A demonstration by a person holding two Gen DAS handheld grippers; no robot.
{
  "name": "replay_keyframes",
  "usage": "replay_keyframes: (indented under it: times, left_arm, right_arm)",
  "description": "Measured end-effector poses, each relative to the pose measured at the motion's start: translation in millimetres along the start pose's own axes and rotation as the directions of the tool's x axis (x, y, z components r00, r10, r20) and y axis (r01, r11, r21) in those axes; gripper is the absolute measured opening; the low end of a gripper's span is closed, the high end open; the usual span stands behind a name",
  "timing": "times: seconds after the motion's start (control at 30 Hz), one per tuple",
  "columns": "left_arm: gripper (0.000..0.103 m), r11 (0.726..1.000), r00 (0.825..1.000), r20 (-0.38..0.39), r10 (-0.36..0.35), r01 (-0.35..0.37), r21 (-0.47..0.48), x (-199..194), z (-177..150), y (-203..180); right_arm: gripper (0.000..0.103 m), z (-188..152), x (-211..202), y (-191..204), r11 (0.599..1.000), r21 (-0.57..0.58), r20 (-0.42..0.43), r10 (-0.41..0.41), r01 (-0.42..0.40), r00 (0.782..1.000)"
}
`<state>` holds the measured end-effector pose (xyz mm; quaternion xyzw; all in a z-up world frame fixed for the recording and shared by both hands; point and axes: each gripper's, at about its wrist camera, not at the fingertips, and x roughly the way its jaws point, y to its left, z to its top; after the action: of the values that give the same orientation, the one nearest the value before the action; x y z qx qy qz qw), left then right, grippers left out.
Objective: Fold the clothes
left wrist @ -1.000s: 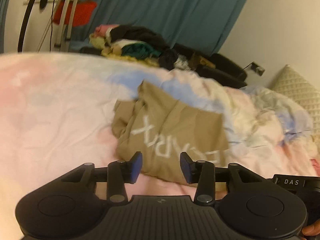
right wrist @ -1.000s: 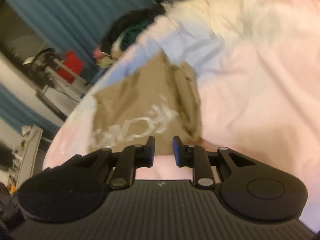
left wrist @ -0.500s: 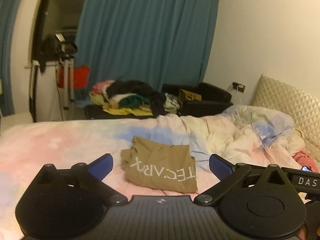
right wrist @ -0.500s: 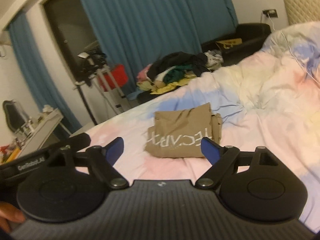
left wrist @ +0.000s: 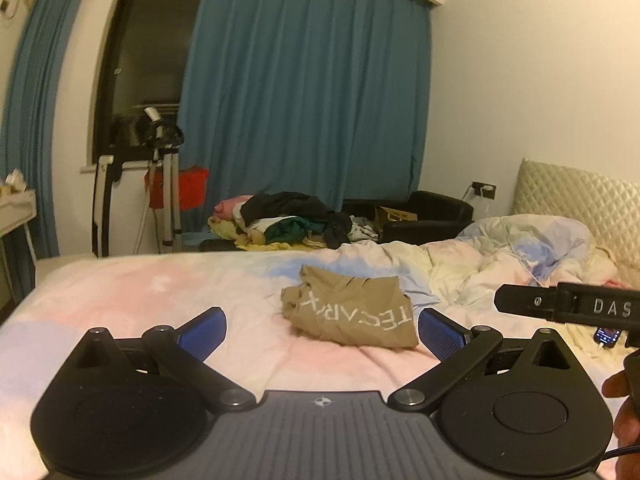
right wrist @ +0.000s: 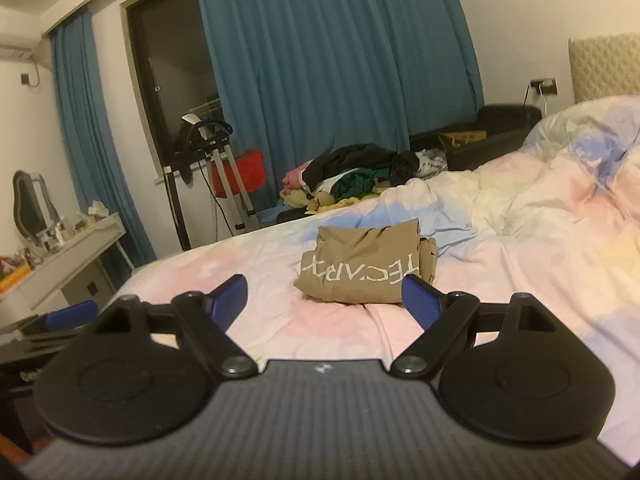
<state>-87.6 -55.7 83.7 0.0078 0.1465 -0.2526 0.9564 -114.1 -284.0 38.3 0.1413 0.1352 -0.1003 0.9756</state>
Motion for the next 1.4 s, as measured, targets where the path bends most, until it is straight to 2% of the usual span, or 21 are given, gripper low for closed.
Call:
replay_keyframes:
  times: [0.1,0.37,0.53,0.9,1.4]
  left_arm:
    - [0.103,1.000,1.000,0.016,0.016,-0.016,-0.011,-4.1,-7.9,8.2]
    - [0.103,0.999,0.998,0.057,0.036,-0.036,-0.004,-11.0,-17.4,25.1]
    - [0.103,0.999,0.999,0.041,0.033,-0.032,-0.031,-7.5,-25.4,36.9]
    - [0.103,0.999,0.999,0.028,0.026,-0.025,-0.048,-5.0,-31.9,37.2]
    - [0.103,0.998,0.998,0.030,0.064,-0.063,-0.028,-4.4,-31.6,31.2]
  right_arm:
    - [0.086,-19.2,3.8,10.3,0.997,-0.065,0.033,-0.036,0.038,0.999]
    - [0.086,-35.9,27.8,10.7,0.999,-0.009,-0.014,-0.049,0.049,0.999]
    - [0.086,-46.1,28.3,16.9,0.997,-0.031,0.014,-0.068,0.068,0.998]
    - [0.086,-49.8,24.3,23.5,0.995,-0.067,0.035,-0.069,0.071,0.997]
    - [0.086,-50.7,25.4,22.9,0.995,-0.062,0.025,-0.079,0.081,0.997]
